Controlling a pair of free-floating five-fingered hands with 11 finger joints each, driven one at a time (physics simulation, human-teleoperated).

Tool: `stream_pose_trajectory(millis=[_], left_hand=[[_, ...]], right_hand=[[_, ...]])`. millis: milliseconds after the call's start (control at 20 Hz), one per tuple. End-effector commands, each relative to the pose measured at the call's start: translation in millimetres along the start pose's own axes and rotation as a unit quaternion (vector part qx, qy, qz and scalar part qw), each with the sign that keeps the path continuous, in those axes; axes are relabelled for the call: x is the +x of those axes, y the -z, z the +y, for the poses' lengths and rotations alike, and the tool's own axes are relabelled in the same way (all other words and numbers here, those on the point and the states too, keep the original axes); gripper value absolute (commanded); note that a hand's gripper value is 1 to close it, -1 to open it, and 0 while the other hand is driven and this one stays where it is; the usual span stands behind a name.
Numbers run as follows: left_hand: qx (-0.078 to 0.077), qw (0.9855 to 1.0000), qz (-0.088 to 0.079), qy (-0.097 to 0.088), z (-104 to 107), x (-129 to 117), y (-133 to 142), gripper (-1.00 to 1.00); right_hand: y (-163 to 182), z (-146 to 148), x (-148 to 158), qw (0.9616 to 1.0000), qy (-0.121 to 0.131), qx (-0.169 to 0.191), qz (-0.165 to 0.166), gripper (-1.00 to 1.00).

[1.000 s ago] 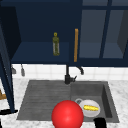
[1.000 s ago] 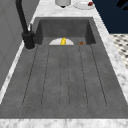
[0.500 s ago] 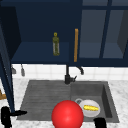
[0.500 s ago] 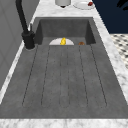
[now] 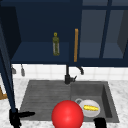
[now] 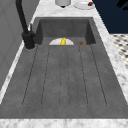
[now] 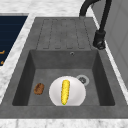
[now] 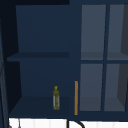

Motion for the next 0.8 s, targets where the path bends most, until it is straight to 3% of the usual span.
stream_pose_trajectory(millis=[0,300,550,750], left_hand=[[0.004,0.9978,0.058,0.033,-14.9,-5.0,-1.0,-1.00],[0.009,0.9954,0.087,0.040,-28.8,-12.5,0.0,-1.00],[0.001,0.9919,0.114,0.057,-43.8,-19.7,1.2,-1.00],[0.005,0.9886,0.134,0.069,-53.5,-24.9,2.0,-1.00]], right_hand=[[0.0,0.0,0.0,1.0000,0.000,0.000,0.000,0.00],[0.0,0.0,0.0,1.0000,0.000,0.000,0.000,0.00],[0.0,0.0,0.0,1.0000,0.000,0.000,0.000,0.00],[0.0,0.0,0.0,1.0000,0.000,0.000,0.000,0.00]])
